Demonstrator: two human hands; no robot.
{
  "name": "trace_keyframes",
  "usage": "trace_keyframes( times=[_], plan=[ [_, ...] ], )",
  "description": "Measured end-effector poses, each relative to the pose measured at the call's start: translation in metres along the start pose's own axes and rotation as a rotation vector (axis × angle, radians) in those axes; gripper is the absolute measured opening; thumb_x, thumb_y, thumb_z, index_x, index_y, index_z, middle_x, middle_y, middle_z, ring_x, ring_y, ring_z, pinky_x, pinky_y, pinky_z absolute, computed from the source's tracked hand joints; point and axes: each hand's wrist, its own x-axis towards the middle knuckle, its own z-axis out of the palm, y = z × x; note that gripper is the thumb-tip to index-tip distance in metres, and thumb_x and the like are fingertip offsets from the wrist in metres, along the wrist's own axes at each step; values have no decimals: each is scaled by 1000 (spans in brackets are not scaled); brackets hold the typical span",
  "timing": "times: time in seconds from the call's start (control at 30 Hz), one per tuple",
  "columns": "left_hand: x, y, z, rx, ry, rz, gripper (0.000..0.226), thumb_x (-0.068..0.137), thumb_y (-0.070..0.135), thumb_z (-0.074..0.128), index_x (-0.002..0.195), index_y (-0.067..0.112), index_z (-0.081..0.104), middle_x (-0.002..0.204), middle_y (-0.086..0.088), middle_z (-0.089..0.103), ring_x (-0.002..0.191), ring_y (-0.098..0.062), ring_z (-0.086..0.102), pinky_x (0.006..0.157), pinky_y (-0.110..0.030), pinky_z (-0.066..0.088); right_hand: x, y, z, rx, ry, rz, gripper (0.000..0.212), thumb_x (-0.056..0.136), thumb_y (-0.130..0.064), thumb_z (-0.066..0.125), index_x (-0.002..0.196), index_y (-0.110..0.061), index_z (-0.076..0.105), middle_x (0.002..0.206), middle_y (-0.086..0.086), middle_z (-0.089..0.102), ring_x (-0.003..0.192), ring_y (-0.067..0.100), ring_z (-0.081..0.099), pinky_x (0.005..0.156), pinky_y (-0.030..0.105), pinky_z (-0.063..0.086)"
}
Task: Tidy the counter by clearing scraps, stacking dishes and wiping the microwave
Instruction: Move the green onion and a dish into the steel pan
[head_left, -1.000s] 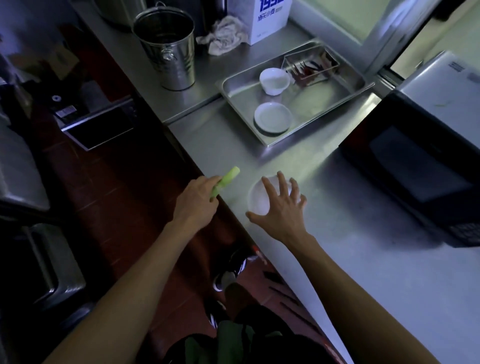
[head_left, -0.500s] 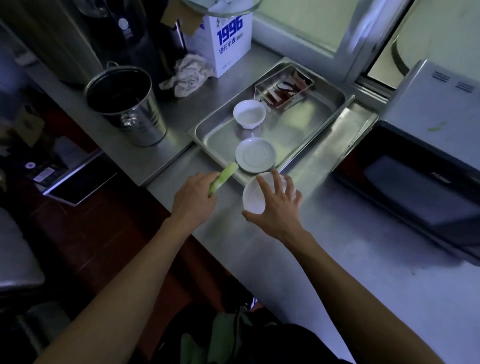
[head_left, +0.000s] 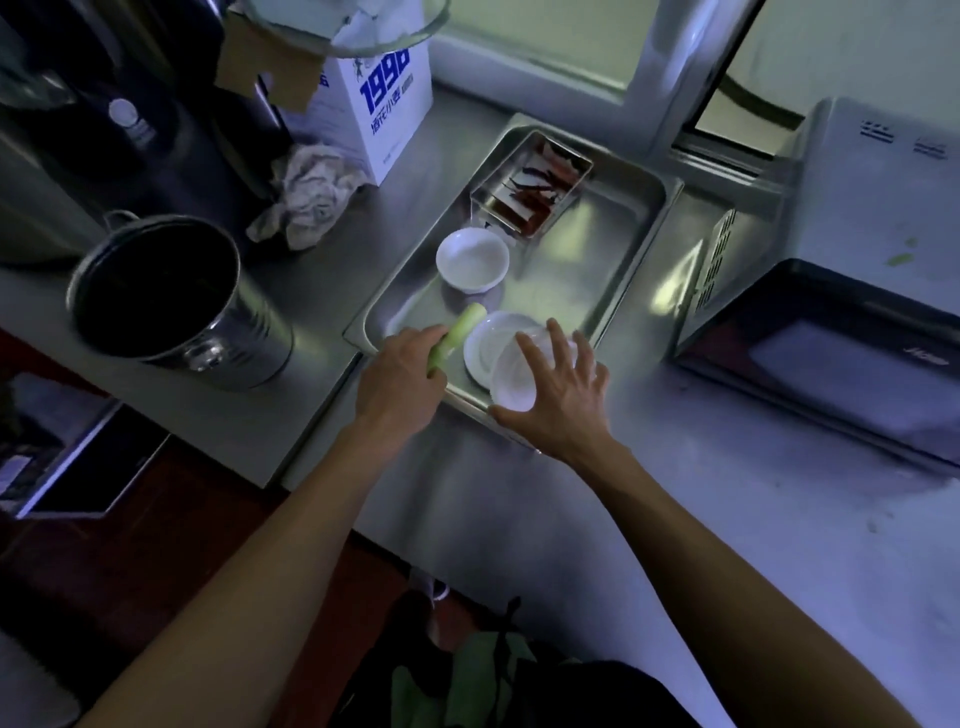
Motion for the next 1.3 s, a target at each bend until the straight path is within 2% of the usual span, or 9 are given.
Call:
trace_keyframes(
  times=[0.13, 0.3, 0.57, 0.7, 1.0, 1.17, 1.3],
  plan=[
    [38, -17, -14, -21, -28, 44, 54, 80, 12, 57, 131, 30, 54, 110, -1, 59, 104, -28, 55, 80, -46, 52, 30, -16, 11, 3, -10, 60, 100, 69, -74, 65, 152, -34, 26, 165, 5, 9, 147, 41, 12, 109, 62, 28],
    [74, -36, -20, -42, -76, 101, 55, 81, 14, 58, 134, 29, 54, 120, 0, 59, 112, -26, 54, 89, -45, 50, 60, -23, 29, 27, -72, 163, 104, 69, -77, 63, 154, -38, 17, 166, 0, 2, 149, 37, 4, 112, 63, 22],
    [104, -47, -13, -43, -149, 226, 53, 83, 13, 59, 135, 26, 55, 110, -2, 60, 102, -27, 56, 80, -47, 52, 90, -28, 58, 26, -186, 262, 106, 72, -76, 63, 156, -36, 11, 166, 0, -6, 150, 38, -3, 113, 64, 17],
    [113, -46, -6, -32, -204, 251, 55, 84, 12, 60, 137, 24, 55, 111, -4, 60, 103, -28, 56, 84, -46, 50, 98, -28, 70, 51, -226, 291, 106, 73, -75, 63, 156, -37, 9, 166, 1, -8, 150, 39, -7, 116, 64, 13],
    [118, -46, 2, -2, -236, 248, 58, 84, 15, 60, 140, 29, 51, 113, 0, 60, 105, -25, 56, 82, -48, 51, 104, -26, 83, 58, -193, 283, 105, 68, -78, 63, 152, -39, 13, 165, 2, -3, 150, 40, -3, 114, 66, 13],
    [120, -44, 10, 19, -239, 248, 56, 84, 16, 62, 137, 32, 51, 112, 2, 60, 104, -24, 57, 83, -46, 50, 97, -21, 78, 130, -201, 272, 100, 77, -77, 57, 155, -36, 11, 167, 1, -9, 152, 34, -11, 119, 64, 8],
    [119, -40, 23, 40, -251, 248, 49, 87, 18, 64, 134, 29, 55, 116, 3, 62, 107, -22, 57, 81, -41, 50, 80, -19, 59, 237, 1, 304, 80, 88, -56, 61, 154, -29, 24, 166, 5, 12, 152, 30, 9, 118, 56, 24]
  ],
)
